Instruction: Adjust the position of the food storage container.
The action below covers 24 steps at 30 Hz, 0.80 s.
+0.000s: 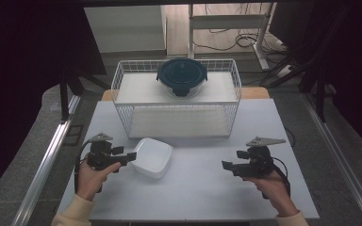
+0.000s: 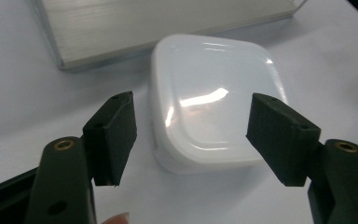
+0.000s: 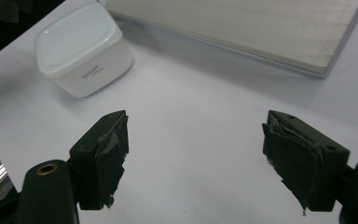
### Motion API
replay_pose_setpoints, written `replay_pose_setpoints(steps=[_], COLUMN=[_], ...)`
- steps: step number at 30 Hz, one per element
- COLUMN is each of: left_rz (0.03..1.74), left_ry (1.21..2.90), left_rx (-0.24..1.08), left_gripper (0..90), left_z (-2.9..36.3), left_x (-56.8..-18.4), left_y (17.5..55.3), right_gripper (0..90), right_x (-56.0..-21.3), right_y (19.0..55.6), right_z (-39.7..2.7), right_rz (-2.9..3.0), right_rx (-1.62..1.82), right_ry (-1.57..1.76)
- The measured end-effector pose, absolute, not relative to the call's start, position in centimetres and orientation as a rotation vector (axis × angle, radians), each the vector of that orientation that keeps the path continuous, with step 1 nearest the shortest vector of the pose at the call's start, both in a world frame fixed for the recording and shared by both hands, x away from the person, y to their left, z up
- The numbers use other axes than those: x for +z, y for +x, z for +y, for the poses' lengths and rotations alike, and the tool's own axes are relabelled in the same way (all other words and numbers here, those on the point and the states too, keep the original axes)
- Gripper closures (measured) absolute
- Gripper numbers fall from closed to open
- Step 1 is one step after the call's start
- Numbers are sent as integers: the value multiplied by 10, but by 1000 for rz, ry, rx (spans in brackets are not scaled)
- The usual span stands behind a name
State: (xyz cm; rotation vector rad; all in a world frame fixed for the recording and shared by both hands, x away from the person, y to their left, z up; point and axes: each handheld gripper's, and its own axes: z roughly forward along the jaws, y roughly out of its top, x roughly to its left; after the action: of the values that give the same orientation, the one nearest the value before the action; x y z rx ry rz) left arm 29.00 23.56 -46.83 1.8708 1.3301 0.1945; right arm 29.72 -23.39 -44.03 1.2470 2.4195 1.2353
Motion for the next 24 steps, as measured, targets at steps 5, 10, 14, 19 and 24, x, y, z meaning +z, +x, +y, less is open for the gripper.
replay_pose_setpoints(steps=[5, 10, 14, 19, 24], left_rz=[1366, 1382, 1381, 1411, 1409], left_ry=[1877, 1878, 1910, 1904, 1935], left_rx=[184, 185, 195, 187, 176], left_gripper=[429, 524, 684, 844, 900], left_z=[241, 248, 248, 252, 247], left_x=[-471, -471, -474, -477, -479], left_y=[301, 296, 287, 298, 323], right_gripper=[224, 224, 224, 224, 223], right_x=[-441, -442, -444, -443, -444], right_y=[298, 298, 300, 299, 299], right_z=[-233, -234, -235, -234, -233], right_rz=[2418, 2415, 2413, 2411, 2413], right_rx=[1225, 1207, 1193, 1188, 1185], right_ry=[1253, 1259, 1269, 1266, 1266])
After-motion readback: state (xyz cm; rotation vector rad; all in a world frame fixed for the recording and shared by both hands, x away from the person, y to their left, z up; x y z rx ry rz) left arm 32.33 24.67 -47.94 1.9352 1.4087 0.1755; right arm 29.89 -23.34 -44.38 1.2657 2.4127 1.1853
